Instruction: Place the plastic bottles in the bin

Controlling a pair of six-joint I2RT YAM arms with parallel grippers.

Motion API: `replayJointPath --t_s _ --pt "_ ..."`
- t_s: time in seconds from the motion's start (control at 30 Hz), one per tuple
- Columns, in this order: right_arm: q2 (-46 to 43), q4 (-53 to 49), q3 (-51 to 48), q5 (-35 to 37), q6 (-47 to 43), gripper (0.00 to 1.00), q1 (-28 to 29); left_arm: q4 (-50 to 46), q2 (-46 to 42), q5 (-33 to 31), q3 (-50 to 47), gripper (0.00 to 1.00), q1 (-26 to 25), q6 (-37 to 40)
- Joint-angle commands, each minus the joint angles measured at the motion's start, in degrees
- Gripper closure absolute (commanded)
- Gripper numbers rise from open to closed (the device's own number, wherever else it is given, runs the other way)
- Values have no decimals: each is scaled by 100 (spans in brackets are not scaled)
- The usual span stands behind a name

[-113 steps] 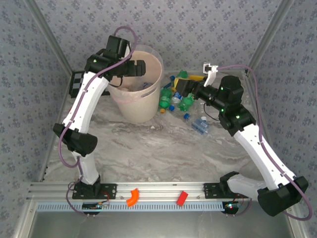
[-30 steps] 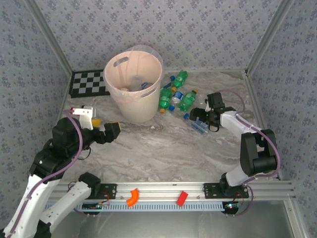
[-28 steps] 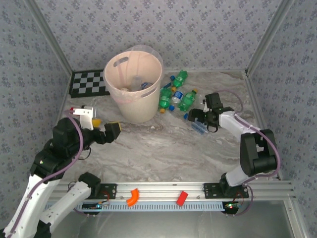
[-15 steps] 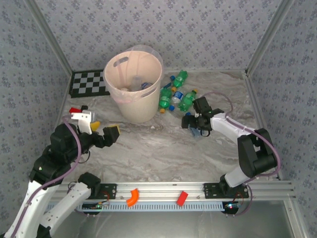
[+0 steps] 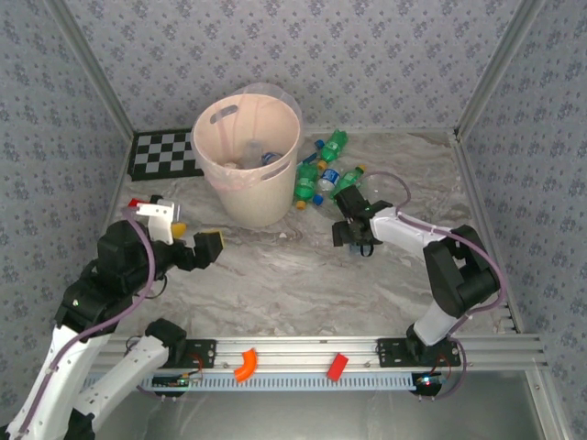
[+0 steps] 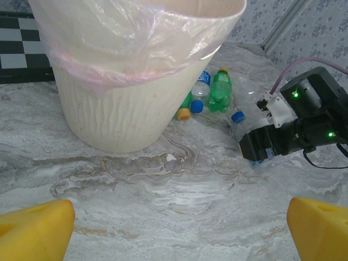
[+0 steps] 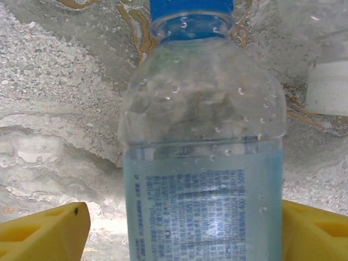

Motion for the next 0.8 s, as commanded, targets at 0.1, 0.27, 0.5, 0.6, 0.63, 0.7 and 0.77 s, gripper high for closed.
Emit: replayJointPath --t_s 0.1,0.27,0.5,0.6,0.63,0.7,0.77 --pt "-181 78 -263 172 -186 18 52 3 97 -190 356 0 -25 -9" --pt "-374 316 -609 124 -350 19 60 -78 275 -394 552 0 -27 -125" --pt "-556 694 -999 100 -561 24 47 -60 523 -364 801 0 -34 -453" --pt "-579 803 -1009 45 -572 27 61 -188 669 -370 945 1 -33 -504" --pt "-583 828 -1012 45 -567 27 66 -192 688 -364 972 1 -35 -515" --pt "-571 855 -1001 27 -575 29 77 -175 711 -342 997 1 -31 -541" --pt "-593 825 -978 42 -579 31 102 -174 735 -328 1028 2 -27 -541"
